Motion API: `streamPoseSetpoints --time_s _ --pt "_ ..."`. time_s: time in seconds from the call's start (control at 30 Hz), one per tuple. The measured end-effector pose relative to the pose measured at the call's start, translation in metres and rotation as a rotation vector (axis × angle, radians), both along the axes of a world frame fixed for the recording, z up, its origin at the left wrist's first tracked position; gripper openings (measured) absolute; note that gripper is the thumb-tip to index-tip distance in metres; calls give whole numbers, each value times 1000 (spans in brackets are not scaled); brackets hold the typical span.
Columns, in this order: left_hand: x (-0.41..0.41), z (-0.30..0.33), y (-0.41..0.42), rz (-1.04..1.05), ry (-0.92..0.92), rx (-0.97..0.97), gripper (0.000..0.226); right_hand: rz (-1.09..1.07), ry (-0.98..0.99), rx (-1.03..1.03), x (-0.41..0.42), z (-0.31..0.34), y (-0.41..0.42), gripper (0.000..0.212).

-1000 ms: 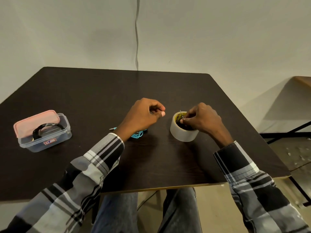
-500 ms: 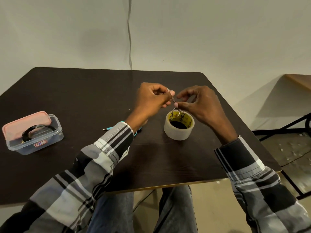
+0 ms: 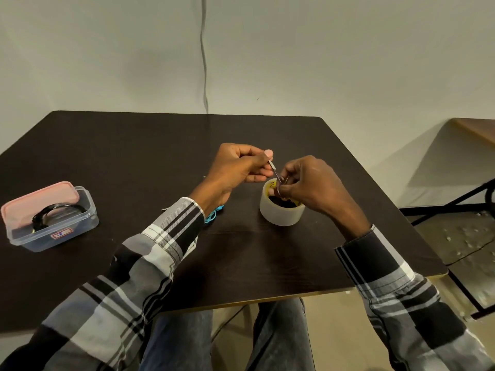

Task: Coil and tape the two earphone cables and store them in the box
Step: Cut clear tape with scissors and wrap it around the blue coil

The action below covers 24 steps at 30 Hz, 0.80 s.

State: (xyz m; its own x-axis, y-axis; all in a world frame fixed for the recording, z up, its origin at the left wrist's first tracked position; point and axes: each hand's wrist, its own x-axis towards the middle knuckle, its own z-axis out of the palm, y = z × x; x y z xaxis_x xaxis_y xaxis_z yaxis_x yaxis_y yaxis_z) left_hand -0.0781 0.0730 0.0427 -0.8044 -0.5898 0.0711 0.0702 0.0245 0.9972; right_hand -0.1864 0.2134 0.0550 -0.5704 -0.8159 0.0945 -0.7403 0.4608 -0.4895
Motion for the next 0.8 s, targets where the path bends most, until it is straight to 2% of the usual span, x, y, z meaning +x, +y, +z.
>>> streamPoseSetpoints --time_s 0.07,0.17,0.33,0.47,0.67,0.8 --pt "0 -4 -4 8 -13 14 27 13 113 149 0 -3 2 25" --pt "0 -13 -16 72 -62 -5 26 6 205 233 3 -6 1 34" --pt "5 -27 -26 95 -127 -28 19 24 221 283 10 -13 -6 22" --pt "13 -28 -35 54 -184 -57 28 0 194 154 10 -14 -9 27" --pt "30 -14 -55 -36 -193 -65 47 59 -43 -153 15 -7 -19 24" --pt "43 -8 -64 -83 -153 11 40 130 -162 -327 19 -9 -24 25"
